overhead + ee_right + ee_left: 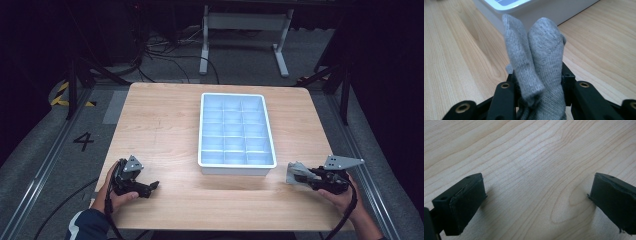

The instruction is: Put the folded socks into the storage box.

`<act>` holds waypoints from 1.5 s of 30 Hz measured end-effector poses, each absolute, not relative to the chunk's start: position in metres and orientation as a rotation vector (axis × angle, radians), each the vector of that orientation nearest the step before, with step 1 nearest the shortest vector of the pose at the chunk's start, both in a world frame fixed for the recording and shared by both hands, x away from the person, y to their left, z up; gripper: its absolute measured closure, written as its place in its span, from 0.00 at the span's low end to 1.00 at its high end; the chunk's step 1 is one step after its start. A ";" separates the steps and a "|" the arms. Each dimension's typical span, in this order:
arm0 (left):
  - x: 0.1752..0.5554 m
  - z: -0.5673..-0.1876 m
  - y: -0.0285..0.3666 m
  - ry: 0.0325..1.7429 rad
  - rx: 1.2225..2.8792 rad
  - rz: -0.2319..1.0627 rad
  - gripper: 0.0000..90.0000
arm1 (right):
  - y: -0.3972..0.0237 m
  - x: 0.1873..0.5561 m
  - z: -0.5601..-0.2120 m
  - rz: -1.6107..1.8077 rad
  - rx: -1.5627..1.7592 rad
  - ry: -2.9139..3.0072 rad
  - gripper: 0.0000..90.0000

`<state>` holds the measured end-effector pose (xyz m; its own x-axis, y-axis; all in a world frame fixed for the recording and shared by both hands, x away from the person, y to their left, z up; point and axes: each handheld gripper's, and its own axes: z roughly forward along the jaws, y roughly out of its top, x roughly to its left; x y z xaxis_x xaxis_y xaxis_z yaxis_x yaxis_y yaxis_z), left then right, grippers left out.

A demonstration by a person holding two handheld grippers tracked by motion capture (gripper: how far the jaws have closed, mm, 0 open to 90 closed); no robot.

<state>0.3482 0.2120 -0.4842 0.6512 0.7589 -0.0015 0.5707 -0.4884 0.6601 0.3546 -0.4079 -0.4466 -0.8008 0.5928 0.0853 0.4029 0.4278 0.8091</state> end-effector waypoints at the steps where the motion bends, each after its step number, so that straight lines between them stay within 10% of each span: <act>1: 0.348 -0.484 0.212 1.027 2.233 0.385 0.00 | -0.408 0.354 -0.445 1.313 0.873 2.465 0.74; 45: 0.348 -0.484 0.212 1.027 2.235 0.384 0.00 | -0.397 0.363 -0.391 1.273 0.751 2.400 0.74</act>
<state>0.3482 0.2120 -0.4841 0.6517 0.7585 -0.0023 0.5713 -0.4889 0.6592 0.3628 -0.3969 -0.3905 -0.8099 0.5855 -0.0364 0.2983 0.4645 0.8339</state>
